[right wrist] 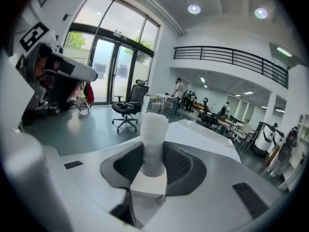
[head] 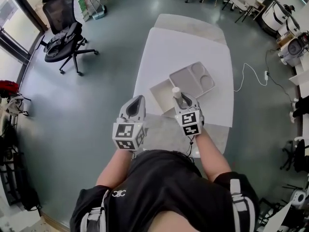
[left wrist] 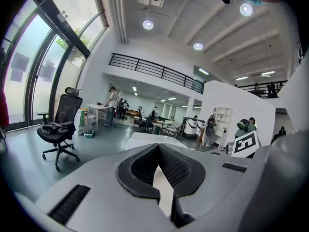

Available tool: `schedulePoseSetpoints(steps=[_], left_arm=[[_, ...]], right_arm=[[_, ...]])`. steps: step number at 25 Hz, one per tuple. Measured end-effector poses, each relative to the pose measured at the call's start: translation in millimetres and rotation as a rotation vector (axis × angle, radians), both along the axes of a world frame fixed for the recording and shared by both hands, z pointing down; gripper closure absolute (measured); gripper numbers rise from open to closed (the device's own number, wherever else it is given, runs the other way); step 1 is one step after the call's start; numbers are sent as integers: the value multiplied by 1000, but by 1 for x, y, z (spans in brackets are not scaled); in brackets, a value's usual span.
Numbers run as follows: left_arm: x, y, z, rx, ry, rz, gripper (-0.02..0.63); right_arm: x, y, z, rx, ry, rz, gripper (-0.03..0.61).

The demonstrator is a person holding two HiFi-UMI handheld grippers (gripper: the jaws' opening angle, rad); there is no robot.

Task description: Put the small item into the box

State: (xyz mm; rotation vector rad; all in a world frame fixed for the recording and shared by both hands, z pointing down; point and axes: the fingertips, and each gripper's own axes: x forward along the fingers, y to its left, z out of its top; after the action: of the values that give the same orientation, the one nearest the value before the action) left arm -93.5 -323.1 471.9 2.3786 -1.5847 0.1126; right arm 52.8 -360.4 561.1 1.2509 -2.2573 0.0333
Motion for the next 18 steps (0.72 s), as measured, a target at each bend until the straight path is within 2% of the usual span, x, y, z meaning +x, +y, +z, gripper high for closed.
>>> schedulePoseSetpoints(steps=[5,10,18], left_arm=[[-11,6,5,-12,-9,-48,608],[-30,8,12,-28,-19,-98,609],[-40,7,18,-56,-29,-149,609]], right_arm=[[-11,-13,22,-27,120,-127,454],[-21,-30,57,-98,222,-216,454],[-27,-46,116,-136,461,-367,454]])
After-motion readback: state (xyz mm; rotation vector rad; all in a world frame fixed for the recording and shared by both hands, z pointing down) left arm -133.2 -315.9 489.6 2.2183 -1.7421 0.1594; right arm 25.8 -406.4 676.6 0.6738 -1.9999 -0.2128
